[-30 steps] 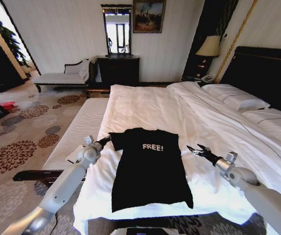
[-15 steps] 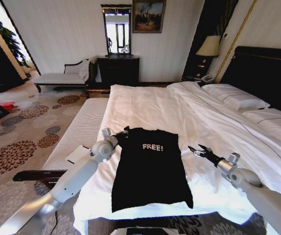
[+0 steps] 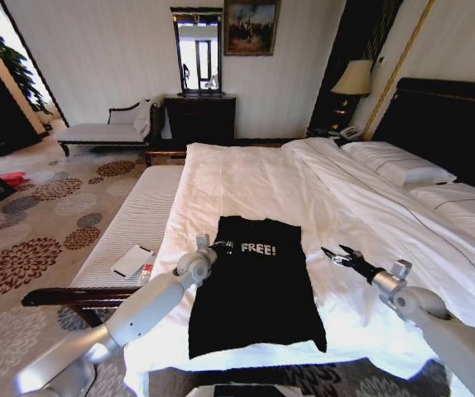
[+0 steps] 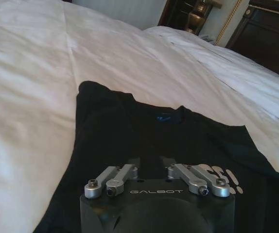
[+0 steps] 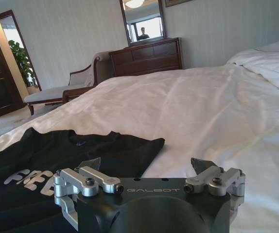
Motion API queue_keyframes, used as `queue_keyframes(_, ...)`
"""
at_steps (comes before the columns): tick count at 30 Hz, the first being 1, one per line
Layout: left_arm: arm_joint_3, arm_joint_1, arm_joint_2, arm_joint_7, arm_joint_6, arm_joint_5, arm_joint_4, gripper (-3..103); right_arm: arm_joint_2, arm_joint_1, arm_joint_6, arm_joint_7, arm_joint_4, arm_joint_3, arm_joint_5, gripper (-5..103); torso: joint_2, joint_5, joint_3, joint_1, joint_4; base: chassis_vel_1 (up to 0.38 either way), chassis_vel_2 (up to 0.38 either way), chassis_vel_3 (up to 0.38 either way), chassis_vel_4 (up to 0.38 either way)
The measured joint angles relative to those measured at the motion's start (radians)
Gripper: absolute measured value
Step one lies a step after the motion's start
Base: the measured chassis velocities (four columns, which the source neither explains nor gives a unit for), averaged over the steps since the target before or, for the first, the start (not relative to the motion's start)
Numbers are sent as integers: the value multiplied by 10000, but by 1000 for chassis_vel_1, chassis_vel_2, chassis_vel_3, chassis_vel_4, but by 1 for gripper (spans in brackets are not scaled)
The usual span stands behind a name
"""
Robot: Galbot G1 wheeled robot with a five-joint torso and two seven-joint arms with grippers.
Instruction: Fold the clothes on the bed.
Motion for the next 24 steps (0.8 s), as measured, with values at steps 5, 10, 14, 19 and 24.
queue_keyframes(5, -203, 99, 176, -90, 6, -48, -396, 46, 81, 215, 29, -14, -118, -191, -21, 100, 0, 1, 0, 0, 0, 0, 0, 0, 0)
queue_keyframes(10, -479, 229, 346, -125, -72, 168, -647, 57, 102, 379, 34, -14, -162, -308, -5, 100, 0, 0, 0, 0, 0, 0, 0, 0, 0)
queue_keyframes(14, -1152, 256, 458, -108, -256, 98, -300, 79, -55, 787, 44, -57, -473, -589, 170, 100, 0, 0, 0, -1, 0, 0, 0, 0, 0)
queue_keyframes(19, -1510, -111, 292, 18, -304, -53, 354, 94, -155, 1427, -8, 71, -881, -1036, 379, 100, 0, 0, 1, 1, 4, 0, 0, 0, 0)
queue_keyframes(24, -1478, -720, -139, 270, -305, -227, 1179, 100, -152, 2167, -147, 244, -1377, -1546, 835, 100, 0, 0, 0, 0, -10, 0, 0, 0, 0)
